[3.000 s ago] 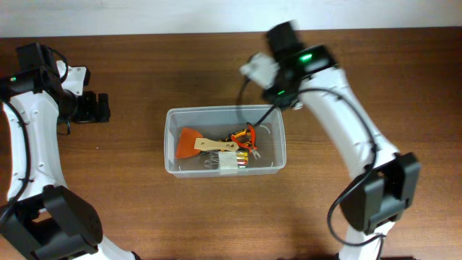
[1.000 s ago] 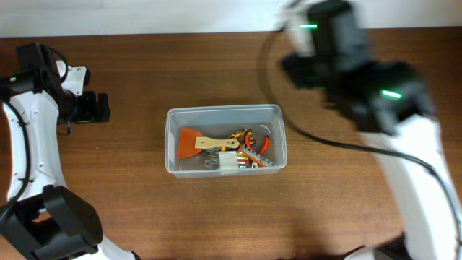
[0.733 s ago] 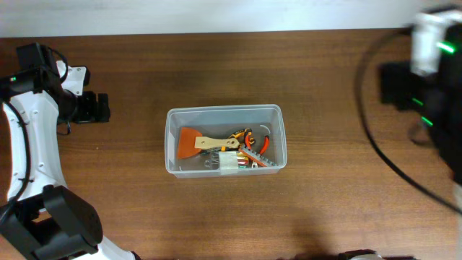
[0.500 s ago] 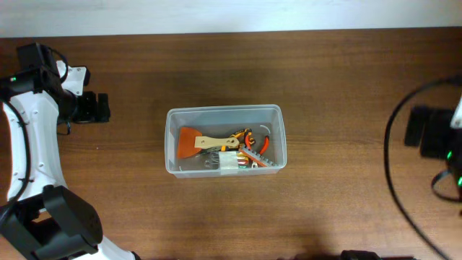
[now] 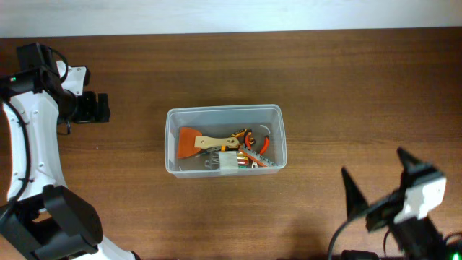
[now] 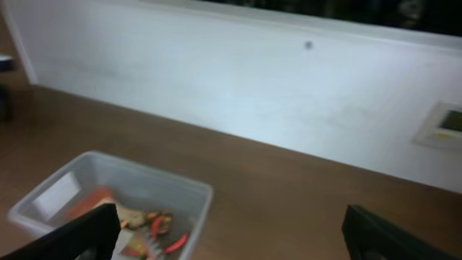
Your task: Pack container
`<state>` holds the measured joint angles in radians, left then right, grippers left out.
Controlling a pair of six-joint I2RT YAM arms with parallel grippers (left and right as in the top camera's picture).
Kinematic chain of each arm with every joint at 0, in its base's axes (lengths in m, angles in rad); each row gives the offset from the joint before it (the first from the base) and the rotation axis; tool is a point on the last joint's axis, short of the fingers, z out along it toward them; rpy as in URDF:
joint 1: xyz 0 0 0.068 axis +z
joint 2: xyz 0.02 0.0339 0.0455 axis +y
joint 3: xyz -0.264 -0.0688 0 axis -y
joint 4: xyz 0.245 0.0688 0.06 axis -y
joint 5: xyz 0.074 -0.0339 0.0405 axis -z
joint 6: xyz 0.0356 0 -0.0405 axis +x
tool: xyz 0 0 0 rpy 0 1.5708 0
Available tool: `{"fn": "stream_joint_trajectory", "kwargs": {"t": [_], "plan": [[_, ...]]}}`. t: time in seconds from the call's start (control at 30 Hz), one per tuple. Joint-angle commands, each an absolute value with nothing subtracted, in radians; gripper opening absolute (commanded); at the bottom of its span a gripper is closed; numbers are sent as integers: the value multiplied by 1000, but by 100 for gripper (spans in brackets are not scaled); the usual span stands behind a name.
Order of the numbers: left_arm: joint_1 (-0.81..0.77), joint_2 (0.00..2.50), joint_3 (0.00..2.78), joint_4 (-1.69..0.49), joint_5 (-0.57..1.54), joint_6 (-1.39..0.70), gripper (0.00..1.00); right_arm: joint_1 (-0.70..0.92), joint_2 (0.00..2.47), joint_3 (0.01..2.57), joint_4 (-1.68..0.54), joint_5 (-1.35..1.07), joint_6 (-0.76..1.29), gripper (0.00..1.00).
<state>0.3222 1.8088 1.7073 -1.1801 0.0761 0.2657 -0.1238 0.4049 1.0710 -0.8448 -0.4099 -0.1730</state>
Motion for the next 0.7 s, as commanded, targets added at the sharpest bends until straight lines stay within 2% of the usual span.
{"fn": "stream_joint_trajectory", "kwargs": {"t": [0.0, 0.67], "plan": [[330, 1818, 1702, -1178, 90, 255, 99, -131, 372, 1044, -892, -483, -182, 99], [330, 1818, 1702, -1179, 90, 255, 99, -131, 366, 1041, -934, -349, -183, 99]]}}
